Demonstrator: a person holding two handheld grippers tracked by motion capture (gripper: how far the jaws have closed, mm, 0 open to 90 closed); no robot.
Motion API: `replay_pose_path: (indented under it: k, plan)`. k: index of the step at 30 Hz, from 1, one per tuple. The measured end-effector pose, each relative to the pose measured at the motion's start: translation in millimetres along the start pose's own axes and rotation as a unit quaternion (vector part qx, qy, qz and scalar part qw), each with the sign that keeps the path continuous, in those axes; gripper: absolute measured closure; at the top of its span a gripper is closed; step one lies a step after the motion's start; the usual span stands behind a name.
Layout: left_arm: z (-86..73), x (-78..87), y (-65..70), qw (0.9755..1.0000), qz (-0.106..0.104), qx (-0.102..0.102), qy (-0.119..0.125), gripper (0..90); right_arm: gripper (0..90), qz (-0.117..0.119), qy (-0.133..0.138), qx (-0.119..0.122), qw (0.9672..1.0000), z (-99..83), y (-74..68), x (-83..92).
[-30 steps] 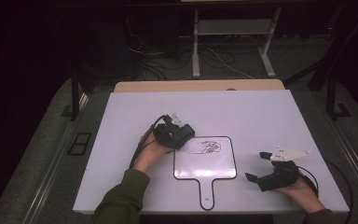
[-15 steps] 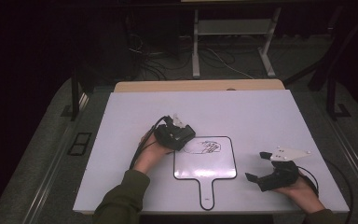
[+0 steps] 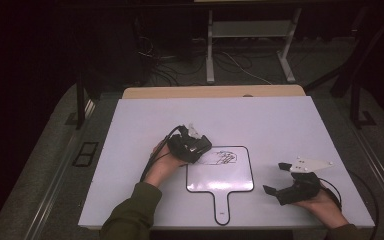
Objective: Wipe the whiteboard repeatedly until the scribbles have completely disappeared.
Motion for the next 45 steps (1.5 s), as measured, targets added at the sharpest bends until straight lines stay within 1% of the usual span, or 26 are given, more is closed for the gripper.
replay_pose_path:
  k: [1, 2, 3, 4, 5, 6, 8, 10, 12, 13, 18, 20, 21, 24, 27, 29, 30, 31, 33, 36, 38, 39, 41, 43, 44, 45]
  plan:
    - [-0.8, 0.5, -3.6, 1.0, 0.004, 0.0, -0.003, 39.2, 0.0, 0.0, 0.0, -0.001, 1.0, 0.0, 0.0, 0.0]
    - [-1.6, 0.6, -5.7, 1.0, 0.005, 0.005, -0.001, 39.2, 0.0, 0.0, 0.0, -0.001, 1.0, 0.0, 0.1, 0.0]
    - [-2.1, 0.6, -6.8, 0.9999, 0.005, 0.009, 0.0, 39.2, 0.0, 0.0, 0.0, -0.001, 1.0, 0.0, 0.2, -0.2]
    - [-2.4, 0.8, -7.2, 1.0, 0.005, 0.009, -0.001, 39.2, 0.0, 0.001, -0.001, 0.0, 1.0, -0.1, 0.2, -0.4]
    - [-2.3, 1.0, -6.2, 0.9999, 0.007, 0.008, -0.001, 39.3, 0.0, 0.001, -0.001, 0.001, 1.0, -0.1, 0.3, -0.5]
    - [-2.0, 1.3, -4.5, 1.0, 0.007, 0.002, -0.004, 39.3, 0.0, 0.001, -0.001, 0.001, 1.0, -0.1, 0.2, -0.5]
    - [-1.2, 1.7, 1.2, 1.0, 0.003, -0.004, -0.006, 39.3, 0.0, 0.001, 0.0, 0.001, 1.0, 0.0, 0.1, -0.4]
    - [-0.7, 2.4, 7.3, 0.9999, -0.009, -0.01, -0.01, 39.2, 0.0, 0.0, -0.001, 0.001, 1.0, -0.1, 0.2, -0.5]
    - [0.2, 2.1, 9.9, 0.9998, -0.006, -0.017, -0.01, 39.2, 0.0, 0.0, 0.0, 0.0, 1.0, 0.1, 0.0, -0.3]
    - [0.3, 1.8, 8.4, 0.9998, -0.004, -0.015, -0.01, 39.3, 0.0, 0.0, 0.0, 0.0, 1.0, 0.1, 0.0, -0.2]
    - [-2.6, 1.2, -6.1, 0.9999, 0.013, 0.006, -0.006, 39.2, 0.0, 0.0, 0.0, 0.001, 1.0, -0.1, 0.0, 0.1]
    - [-3.1, 1.2, -6.9, 0.9999, 0.011, 0.007, -0.004, 39.3, 0.0, 0.0, -0.001, 0.0, 1.0, -0.2, 0.1, -0.3]
    - [-2.8, 1.8, -5.7, 0.9999, 0.013, 0.0, -0.008, 39.3, 0.0, 0.0, -0.001, 0.001, 1.0, -0.2, 0.2, -0.5]
    - [-1.1, 1.7, 4.0, 0.9999, 0.004, -0.009, -0.007, 39.3, 0.0, 0.0, -0.001, 0.002, 1.0, -0.2, 0.3, -0.7]
    - [0.6, 1.3, 16.7, 0.9996, -0.019, -0.02, -0.006, 39.2, 0.0, -0.001, -0.001, 0.002, 1.0, -0.1, 0.1, -0.8]
    - [2.0, 1.2, 23.4, 0.9993, -0.023, -0.028, -0.006, 39.3, 0.0, -0.001, -0.001, 0.003, 1.0, -0.1, -0.1, -0.8]
    - [2.6, 1.2, 24.5, 0.9992, -0.021, -0.033, -0.006, 39.2, 0.0, -0.001, -0.001, 0.003, 1.0, -0.1, -0.1, -0.8]
    - [2.7, 1.0, 24.2, 0.9992, -0.021, -0.034, -0.007, 39.3, 0.0, -0.001, -0.001, 0.003, 1.0, -0.1, -0.1, -0.6]
    - [2.1, 0.0, 19.1, 0.9994, -0.021, -0.025, -0.004, 39.3, 0.0, 0.0, -0.001, 0.003, 1.0, -0.2, 0.0, -0.5]
    - [0.3, -1.0, 8.1, 0.9999, -0.01, -0.006, 0.002, 39.3, 0.0, -0.001, -0.001, 0.004, 1.0, -0.2, 0.1, -0.6]
    - [-0.8, -1.0, 3.7, 0.9999, -0.01, 0.0, 0.004, 39.3, 0.0, -0.001, -0.003, 0.004, 1.0, -0.4, -0.3, -1.0]
    - [-1.1, -0.9, 4.3, 0.9999, -0.01, 0.001, 0.003, 39.3, 0.0, -0.001, -0.004, 0.004, 1.0, -0.5, -0.5, -1.0]
    - [-0.4, 0.1, 8.6, 0.9999, -0.01, -0.008, -0.001, 39.2, 0.0, -0.001, -0.004, 0.003, 1.0, -0.5, -0.5, -1.1]
    - [0.2, 0.4, 16.1, 0.9996, -0.023, -0.014, -0.002, 39.3, 0.0, -0.001, -0.004, 0.003, 1.0, -0.5, -0.4, -1.2]
    - [0.8, 0.5, 19.8, 0.9993, -0.03, -0.022, -0.001, 39.3, 0.0, -0.001, -0.004, 0.003, 1.0, -0.5, -0.4, -1.3]
    - [1.0, 0.4, 25.4, 0.9992, -0.037, -0.019, -0.001, 39.2, 0.0, -0.001, -0.004, 0.003, 1.0, -0.5, -0.5, -1.3]
Point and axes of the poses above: each handheld gripper's, and its own axes: x roughly backward along the jaws, z roughly out of its top, y roughly to its right, the point moved 4 cm from there along -x, roughly forward along the jaws, and after that the axes turned 3 degrees about x, right-handed, at the moved point
